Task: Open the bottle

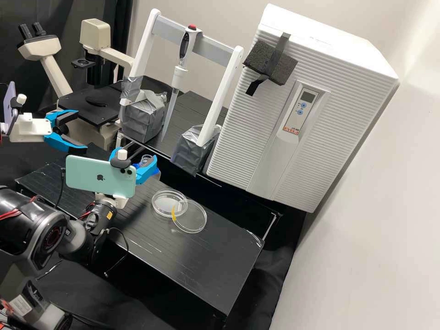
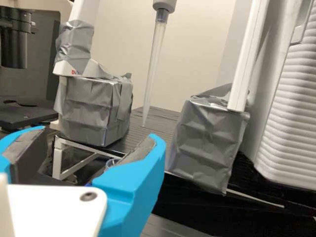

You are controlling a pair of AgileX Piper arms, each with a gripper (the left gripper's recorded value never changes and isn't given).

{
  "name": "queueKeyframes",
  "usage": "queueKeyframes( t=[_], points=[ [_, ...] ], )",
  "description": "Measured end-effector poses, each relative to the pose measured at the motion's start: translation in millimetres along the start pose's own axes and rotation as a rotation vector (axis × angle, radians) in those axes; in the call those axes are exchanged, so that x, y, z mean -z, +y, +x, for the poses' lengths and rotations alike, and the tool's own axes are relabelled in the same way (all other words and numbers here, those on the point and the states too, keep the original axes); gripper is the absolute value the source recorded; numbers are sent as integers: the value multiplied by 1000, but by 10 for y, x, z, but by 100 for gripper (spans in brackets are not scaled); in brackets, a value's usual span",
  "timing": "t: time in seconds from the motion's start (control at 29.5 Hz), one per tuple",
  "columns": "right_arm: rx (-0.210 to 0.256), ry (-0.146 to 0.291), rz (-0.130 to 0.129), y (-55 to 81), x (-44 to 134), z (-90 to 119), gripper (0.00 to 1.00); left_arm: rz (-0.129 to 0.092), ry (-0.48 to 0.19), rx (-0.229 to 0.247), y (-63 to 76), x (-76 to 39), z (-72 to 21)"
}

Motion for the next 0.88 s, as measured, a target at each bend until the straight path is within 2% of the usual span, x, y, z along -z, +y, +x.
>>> queueKeyframes(
  t=[0.17,0.44,0.54,0.64,0.75,0.85,0.88],
  points=[
    [-4,-2,-5,12,-12,-2,100,16,16,-8,7,15,0],
    [5,8,5,4,-3,-2,100,41,69,-30,24,49,-7],
    [5,8,5,4,-3,-2,100,68,86,-42,37,47,-24],
    [5,8,5,4,-3,-2,100,91,93,-91,81,27,-39],
    [5,8,5,4,-3,-2,100,117,111,-112,111,1,-54],
    [5,8,5,4,-3,-2,100,143,166,-139,151,-17,-81],
    [5,8,5,4,-3,-2,100,170,209,-148,158,-38,-99]
  ],
)
